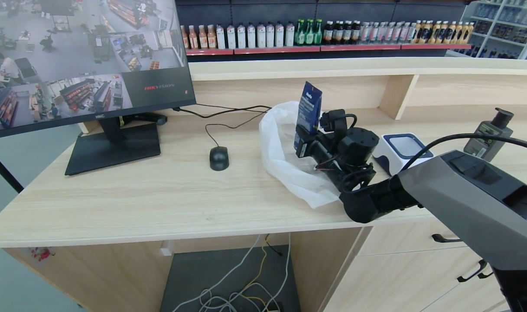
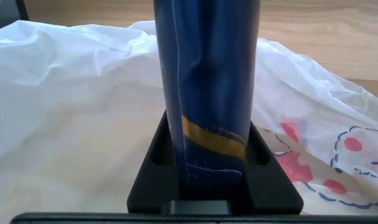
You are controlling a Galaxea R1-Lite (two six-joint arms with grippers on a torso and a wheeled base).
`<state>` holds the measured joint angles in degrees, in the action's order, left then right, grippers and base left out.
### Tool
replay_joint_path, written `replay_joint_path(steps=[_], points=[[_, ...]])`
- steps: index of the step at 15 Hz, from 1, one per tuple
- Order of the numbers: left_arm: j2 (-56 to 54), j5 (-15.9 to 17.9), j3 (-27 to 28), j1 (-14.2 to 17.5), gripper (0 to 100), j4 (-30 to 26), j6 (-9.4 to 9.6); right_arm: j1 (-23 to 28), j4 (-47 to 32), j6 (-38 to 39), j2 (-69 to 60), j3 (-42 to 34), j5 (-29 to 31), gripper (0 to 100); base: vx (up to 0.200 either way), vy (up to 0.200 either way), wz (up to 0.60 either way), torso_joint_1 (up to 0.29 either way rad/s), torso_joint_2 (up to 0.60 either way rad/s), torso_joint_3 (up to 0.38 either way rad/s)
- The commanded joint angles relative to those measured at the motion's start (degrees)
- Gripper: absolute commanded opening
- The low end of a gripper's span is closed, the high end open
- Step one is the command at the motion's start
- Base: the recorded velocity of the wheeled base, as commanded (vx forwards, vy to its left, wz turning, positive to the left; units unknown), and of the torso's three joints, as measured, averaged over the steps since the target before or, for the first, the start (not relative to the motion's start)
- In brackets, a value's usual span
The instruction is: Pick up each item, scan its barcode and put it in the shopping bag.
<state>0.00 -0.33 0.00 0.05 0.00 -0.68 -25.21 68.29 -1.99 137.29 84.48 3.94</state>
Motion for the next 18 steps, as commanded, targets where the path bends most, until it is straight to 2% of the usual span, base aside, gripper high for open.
replay_joint_path(steps=[1,10,11,18], points=[[0.00,-0.02,0.00,0.04,100,0.00,-0.02,-0.01,-0.18,-0.03,0.79,-0.02,0.02,0,0.000,0.000,0.00,0.000,0.00,0.000],[0.00,-0.02,0.00,0.04,100,0.00,-0.02,-0.28,-0.26,-0.12,1.58,-0.28,0.02,0,0.000,0.000,0.00,0.000,0.00,0.000],[0.00,-0.02,0.00,0.04,100,0.00,-0.02,-0.28,-0.18,-0.12,1.58,-0.28,0.02,100,0.000,0.000,0.00,0.000,0.00,0.000],[0.00,-0.02,0.00,0.04,100,0.00,-0.02,-0.28,1.76,-0.12,-1.15,-0.55,0.46,100,0.000,0.000,0.00,0.000,0.00,0.000]])
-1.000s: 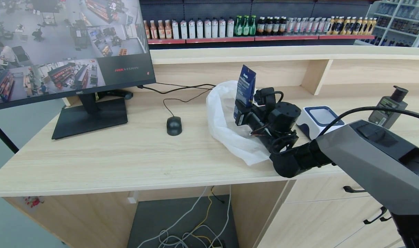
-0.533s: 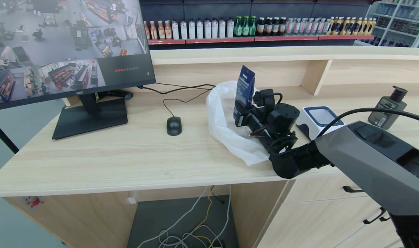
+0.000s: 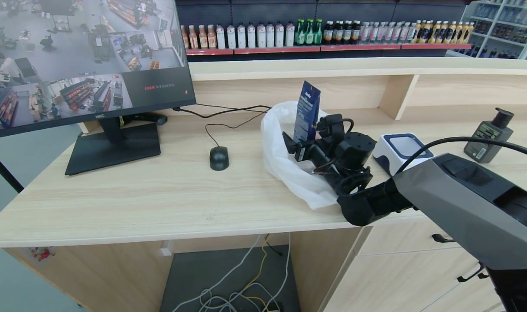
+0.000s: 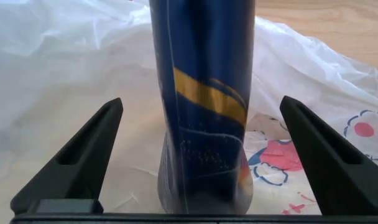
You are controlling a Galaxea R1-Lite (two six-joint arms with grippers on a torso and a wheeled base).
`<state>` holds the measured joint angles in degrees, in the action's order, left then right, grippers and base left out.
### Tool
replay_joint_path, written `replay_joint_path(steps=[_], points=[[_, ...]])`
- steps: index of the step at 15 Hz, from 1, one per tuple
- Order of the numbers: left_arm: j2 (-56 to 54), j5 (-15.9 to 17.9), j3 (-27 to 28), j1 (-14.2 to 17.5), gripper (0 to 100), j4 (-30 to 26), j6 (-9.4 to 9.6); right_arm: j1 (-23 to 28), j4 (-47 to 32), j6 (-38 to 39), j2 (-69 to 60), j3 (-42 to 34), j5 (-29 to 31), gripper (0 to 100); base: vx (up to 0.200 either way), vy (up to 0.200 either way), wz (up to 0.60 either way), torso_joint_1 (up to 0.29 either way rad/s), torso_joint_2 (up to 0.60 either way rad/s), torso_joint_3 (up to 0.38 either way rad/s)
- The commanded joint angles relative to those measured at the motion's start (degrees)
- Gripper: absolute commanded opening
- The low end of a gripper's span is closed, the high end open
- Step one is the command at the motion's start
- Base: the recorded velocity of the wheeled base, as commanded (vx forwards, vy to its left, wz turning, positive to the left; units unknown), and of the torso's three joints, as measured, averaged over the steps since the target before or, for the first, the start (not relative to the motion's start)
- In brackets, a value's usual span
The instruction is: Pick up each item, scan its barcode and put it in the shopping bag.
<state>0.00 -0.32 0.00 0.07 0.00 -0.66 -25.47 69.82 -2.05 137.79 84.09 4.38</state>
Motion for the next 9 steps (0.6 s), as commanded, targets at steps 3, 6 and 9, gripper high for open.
replay_joint_path(steps=[3,6,9], points=[[0.00,-0.03,0.00,0.01,100,0.00,-0.04,-0.02,0.23,-0.24,-6.04,-3.58,0.28,100,0.000,0.000,0.00,0.000,0.00,0.000],[0.00,-0.03,0.00,0.01,100,0.00,-0.04,-0.02,0.06,-1.12,-13.78,-10.70,0.28,100,0.000,0.000,0.00,0.000,0.00,0.000],[0.00,-0.03,0.00,0.01,100,0.00,-0.04,-0.02,0.06,-1.20,-22.92,-20.19,0.28,100,0.000,0.000,0.00,0.000,0.00,0.000]])
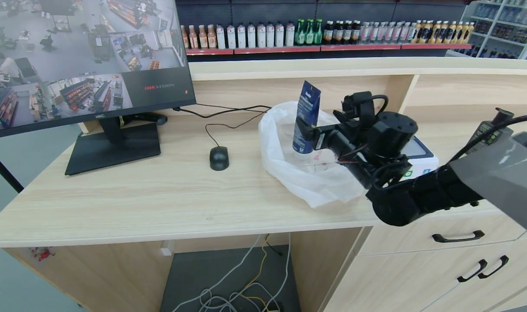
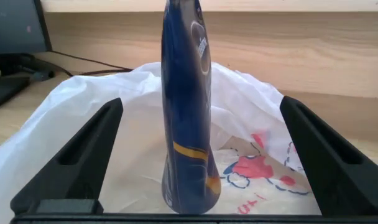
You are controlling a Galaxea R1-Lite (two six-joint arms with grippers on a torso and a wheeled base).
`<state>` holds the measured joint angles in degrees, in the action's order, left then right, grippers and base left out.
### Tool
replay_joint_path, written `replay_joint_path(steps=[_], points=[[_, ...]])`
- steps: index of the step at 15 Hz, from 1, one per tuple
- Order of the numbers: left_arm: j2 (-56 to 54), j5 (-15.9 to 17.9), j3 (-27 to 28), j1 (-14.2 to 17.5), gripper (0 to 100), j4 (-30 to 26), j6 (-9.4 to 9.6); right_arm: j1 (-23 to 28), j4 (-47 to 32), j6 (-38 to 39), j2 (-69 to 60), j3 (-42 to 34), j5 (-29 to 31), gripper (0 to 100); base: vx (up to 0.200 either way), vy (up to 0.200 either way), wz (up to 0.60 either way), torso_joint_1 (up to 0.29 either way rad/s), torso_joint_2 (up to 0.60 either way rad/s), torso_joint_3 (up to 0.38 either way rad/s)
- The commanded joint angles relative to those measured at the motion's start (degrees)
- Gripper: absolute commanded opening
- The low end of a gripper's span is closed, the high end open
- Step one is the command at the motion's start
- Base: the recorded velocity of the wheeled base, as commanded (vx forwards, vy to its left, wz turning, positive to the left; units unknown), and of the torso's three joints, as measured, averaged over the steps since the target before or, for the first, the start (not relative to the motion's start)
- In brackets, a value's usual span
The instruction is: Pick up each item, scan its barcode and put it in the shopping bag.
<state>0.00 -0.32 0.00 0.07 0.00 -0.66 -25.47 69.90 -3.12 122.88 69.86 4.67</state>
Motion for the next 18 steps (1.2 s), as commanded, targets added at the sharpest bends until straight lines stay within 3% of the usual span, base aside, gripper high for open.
replay_joint_path(steps=[1,3,4,9,11,15,18], points=[[0.00,-0.03,0.00,0.01,100,0.00,-0.04,-0.02,0.06,-0.22,-10.12,-8.34,0.08,100,0.000,0.000,0.00,0.000,0.00,0.000],[0.00,-0.03,0.00,0.01,100,0.00,-0.04,0.15,0.50,-1.36,-16.18,-15.20,0.08,100,0.000,0.000,0.00,0.000,0.00,0.000],[0.00,-0.03,0.00,0.01,100,0.00,-0.04,0.07,2.78,-1.98,-21.02,-22.84,0.16,100,0.000,0.000,0.00,0.000,0.00,0.000],[0.00,-0.03,0.00,0.01,100,0.00,-0.04,-0.02,20.10,-2.50,-27.96,-48.24,-0.10,100,0.000,0.000,0.00,0.000,0.00,0.000],[0.00,-0.03,0.00,0.01,100,0.00,-0.04,-0.29,20.10,-1.98,-30.07,-52.11,-0.27,100,0.000,0.000,0.00,0.000,0.00,0.000],[0.00,-0.03,0.00,0.01,100,0.00,0.04,-4.59,20.10,-2.15,-32.71,-52.55,-0.19,100,0.000,0.000,0.00,0.000,0.00,0.000],[0.00,-0.03,0.00,0.01,100,0.00,-0.04,-3.10,20.10,-1.27,-33.85,-53.08,-0.01,100,0.000,0.000,0.00,0.000,0.00,0.000]])
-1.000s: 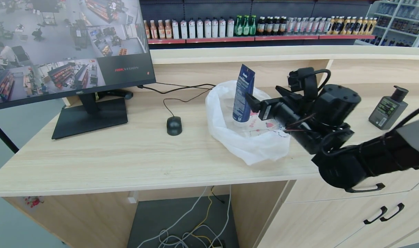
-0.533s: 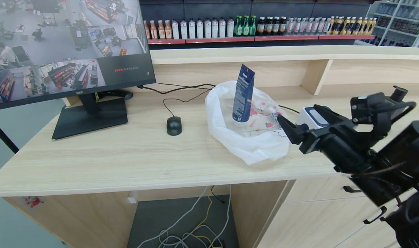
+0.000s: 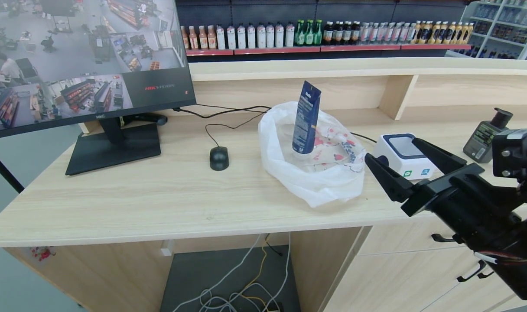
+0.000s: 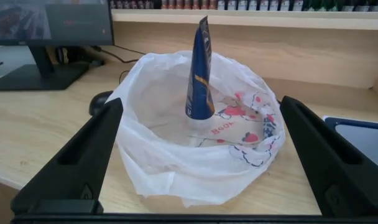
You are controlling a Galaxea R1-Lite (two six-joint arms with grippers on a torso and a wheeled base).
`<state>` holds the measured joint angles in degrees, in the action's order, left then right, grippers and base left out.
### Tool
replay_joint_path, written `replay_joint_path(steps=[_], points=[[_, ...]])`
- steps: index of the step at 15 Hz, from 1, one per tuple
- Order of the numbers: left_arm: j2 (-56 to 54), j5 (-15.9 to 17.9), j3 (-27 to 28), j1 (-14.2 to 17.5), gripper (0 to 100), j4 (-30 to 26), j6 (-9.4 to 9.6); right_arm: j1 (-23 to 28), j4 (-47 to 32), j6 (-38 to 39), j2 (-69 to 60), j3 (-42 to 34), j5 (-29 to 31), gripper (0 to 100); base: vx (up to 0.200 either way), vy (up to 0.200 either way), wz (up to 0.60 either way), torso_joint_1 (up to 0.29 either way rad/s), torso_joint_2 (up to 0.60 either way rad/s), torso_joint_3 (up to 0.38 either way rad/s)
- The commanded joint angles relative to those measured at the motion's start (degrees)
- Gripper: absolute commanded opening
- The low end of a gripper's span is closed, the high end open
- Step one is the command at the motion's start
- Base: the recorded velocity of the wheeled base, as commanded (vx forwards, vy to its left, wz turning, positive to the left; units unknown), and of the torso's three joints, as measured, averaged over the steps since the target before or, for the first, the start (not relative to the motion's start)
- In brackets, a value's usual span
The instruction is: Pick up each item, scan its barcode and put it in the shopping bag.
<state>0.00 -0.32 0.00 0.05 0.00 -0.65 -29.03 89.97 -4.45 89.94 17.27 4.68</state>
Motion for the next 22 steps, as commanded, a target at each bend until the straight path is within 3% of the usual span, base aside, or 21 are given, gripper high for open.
replay_joint_path(steps=[1,15,22], points=[[0.00,-0.03,0.00,0.04,100,0.00,-0.06,0.46,0.03,0.23,-1.00,-0.57,-0.02,100,0.000,0.000,0.00,0.000,0.00,0.000],[0.00,-0.03,0.00,0.04,100,0.00,0.03,-0.86,0.03,0.41,0.50,-0.05,-0.29,100,-0.014,0.000,0.00,0.000,0.00,0.000],[0.00,-0.03,0.00,0.04,100,0.00,-0.23,-0.86,0.03,0.32,-0.12,1.36,-0.29,100,0.000,-0.200,0.00,0.009,0.00,0.002]])
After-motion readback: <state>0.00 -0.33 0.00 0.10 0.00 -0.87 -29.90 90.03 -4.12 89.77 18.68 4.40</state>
